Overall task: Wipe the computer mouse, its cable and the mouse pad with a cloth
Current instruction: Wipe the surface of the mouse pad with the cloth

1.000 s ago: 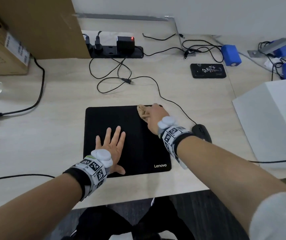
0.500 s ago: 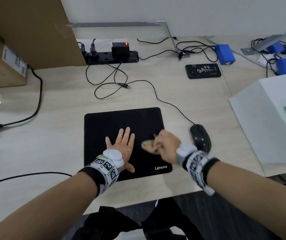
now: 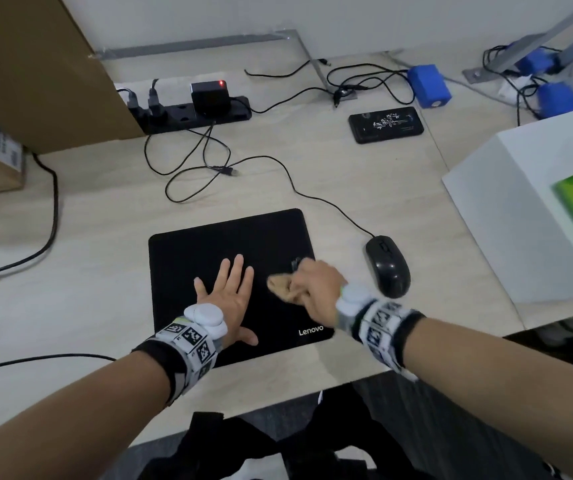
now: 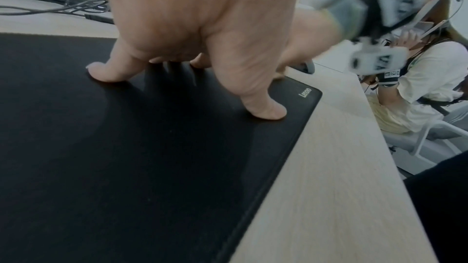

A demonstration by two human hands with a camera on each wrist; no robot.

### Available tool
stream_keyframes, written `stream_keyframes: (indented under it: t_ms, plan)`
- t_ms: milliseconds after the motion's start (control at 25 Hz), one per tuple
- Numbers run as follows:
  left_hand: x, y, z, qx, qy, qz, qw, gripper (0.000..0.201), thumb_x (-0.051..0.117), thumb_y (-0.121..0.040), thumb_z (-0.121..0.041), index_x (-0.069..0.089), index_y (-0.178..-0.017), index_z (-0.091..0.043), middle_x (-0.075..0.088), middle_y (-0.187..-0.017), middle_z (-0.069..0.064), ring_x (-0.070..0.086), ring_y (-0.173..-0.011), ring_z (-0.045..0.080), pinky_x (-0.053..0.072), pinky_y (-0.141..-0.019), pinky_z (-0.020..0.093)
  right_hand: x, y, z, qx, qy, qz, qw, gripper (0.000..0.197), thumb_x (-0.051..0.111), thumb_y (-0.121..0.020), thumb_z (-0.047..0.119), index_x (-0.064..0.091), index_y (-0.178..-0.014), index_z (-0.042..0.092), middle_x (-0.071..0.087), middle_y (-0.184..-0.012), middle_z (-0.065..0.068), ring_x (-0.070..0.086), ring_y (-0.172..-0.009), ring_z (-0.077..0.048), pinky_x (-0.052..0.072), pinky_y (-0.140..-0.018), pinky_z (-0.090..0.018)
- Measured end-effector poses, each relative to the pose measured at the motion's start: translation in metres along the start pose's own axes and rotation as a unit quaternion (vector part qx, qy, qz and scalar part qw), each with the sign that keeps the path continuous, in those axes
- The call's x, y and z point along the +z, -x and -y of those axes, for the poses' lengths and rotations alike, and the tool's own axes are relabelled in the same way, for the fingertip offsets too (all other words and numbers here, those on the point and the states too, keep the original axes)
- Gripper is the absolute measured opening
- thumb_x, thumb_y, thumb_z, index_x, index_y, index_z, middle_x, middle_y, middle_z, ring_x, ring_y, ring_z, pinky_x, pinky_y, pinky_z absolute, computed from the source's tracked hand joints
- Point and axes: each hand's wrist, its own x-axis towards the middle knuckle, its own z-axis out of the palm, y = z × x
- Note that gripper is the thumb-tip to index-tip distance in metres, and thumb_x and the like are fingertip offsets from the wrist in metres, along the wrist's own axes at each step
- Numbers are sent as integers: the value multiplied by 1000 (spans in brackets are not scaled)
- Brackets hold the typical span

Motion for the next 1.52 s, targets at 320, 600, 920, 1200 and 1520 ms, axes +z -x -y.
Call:
stream_keyframes:
  t_ms: [320, 600, 920, 1200, 1520]
  plan:
    - [1, 1, 3, 14, 11, -11, 1000, 128, 71, -74, -61, -20, -151, -15, -36, -155, 8, -28, -145, 29, 6, -115, 67, -2, 2, -17, -112, 74, 71, 988, 28, 59, -63, -6, 63, -83, 13, 55, -89, -11, 53, -74, -33, 50, -58, -42]
    - [4, -1, 9, 17, 54, -24, 998, 126, 73, -72, -60, -18, -152, -24, -37, -155, -2, -29, -145, 20, -1, -118, 60, -55, -149, -17, 131, 109, -15, 985, 26, 56, -83, 7, 62, -104, 20, 51, -116, -7, 52, -104, -30, 46, -78, -32]
    - [3, 1, 11, 24, 76, -25, 996, 128, 76, -70, -59, -17, -152, -27, -36, -156, -5, -29, -145, 18, -3, -118, 59, -10, 7, -14, -45, 35, 76, 995, 47, 58, -84, 2, 56, -127, 20, 47, -118, -4, 44, -104, -23, 40, -86, -31]
    - [-1, 4, 9, 22, 67, -22, 997, 129, 75, -70, -59, -18, -152, -25, -36, -156, -2, -29, -145, 20, -2, -118, 61, -5, 32, -37, -154, 88, 132, 975, 34, 68, -77, -1, 68, -109, 11, 60, -101, -10, 61, -83, -29, 56, -67, -32]
    - [-1, 0, 9, 15, 47, -6, 999, 129, 73, -71, -61, -21, -151, -25, -39, -154, -2, -31, -144, 21, -2, -118, 60, -55, -106, -29, -2, 135, -7, 991, 34, 58, -75, -2, 55, -107, 11, 54, -108, -10, 55, -94, -35, 45, -72, -36]
